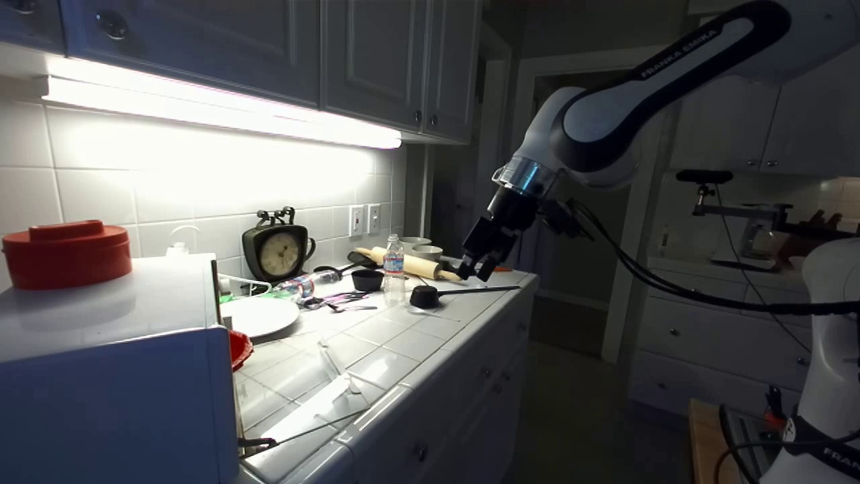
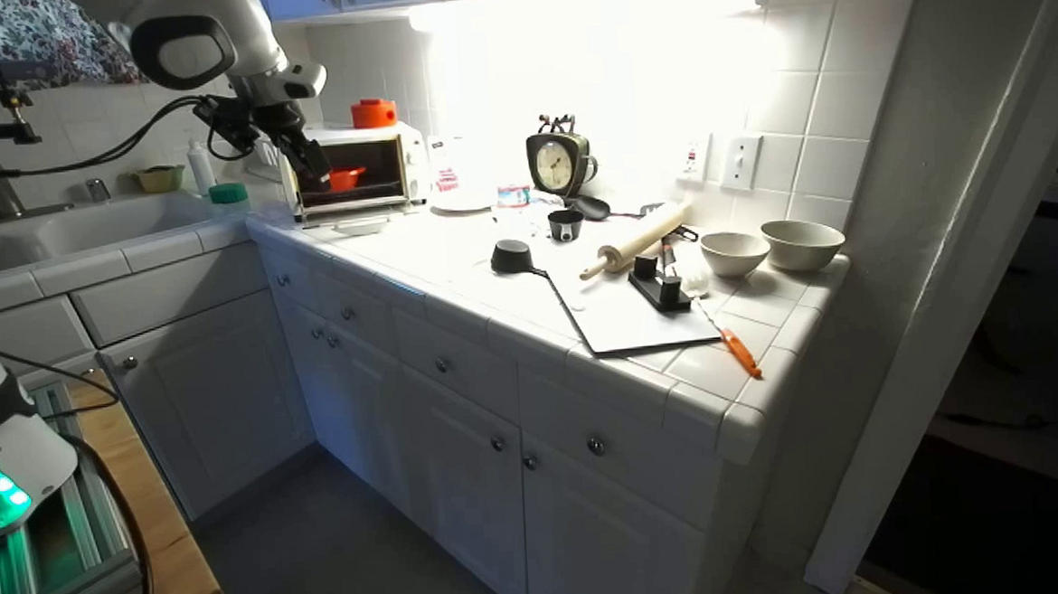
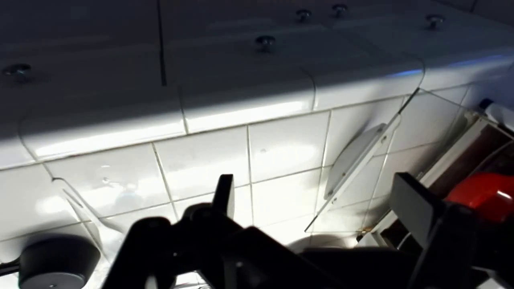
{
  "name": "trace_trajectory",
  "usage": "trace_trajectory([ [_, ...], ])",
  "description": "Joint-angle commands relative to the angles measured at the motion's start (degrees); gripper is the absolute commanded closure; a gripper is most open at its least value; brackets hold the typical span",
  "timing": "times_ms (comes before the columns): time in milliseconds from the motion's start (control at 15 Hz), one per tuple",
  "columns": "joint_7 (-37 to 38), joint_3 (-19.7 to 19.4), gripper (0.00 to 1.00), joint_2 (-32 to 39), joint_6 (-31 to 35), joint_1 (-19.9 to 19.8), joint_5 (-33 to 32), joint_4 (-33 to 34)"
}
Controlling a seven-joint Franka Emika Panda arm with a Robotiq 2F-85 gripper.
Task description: Remove the bowl from the oven then close it
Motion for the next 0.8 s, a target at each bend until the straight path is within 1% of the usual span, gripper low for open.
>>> trace_trajectory([
  [0,1.2,2.5,0.00,8.8,5.0,1.0,4.3,7.3],
  [67,0.7,3.0,0.00,10.6,5.3,1.1,5.0,9.1],
  [200,0.1,4.4,0.00,14.1,3.5,0.9,6.4,13.3],
  [467,-4.3,8.1,0.00,20.6,-0.3,-0.3,10.4,21.8],
  [600,-6.6,10.0,0.00,23.5,-2.5,-1.1,10.9,25.9],
  [733,-7.0,11.6,0.00,26.2,-4.2,-1.9,9.9,29.3],
])
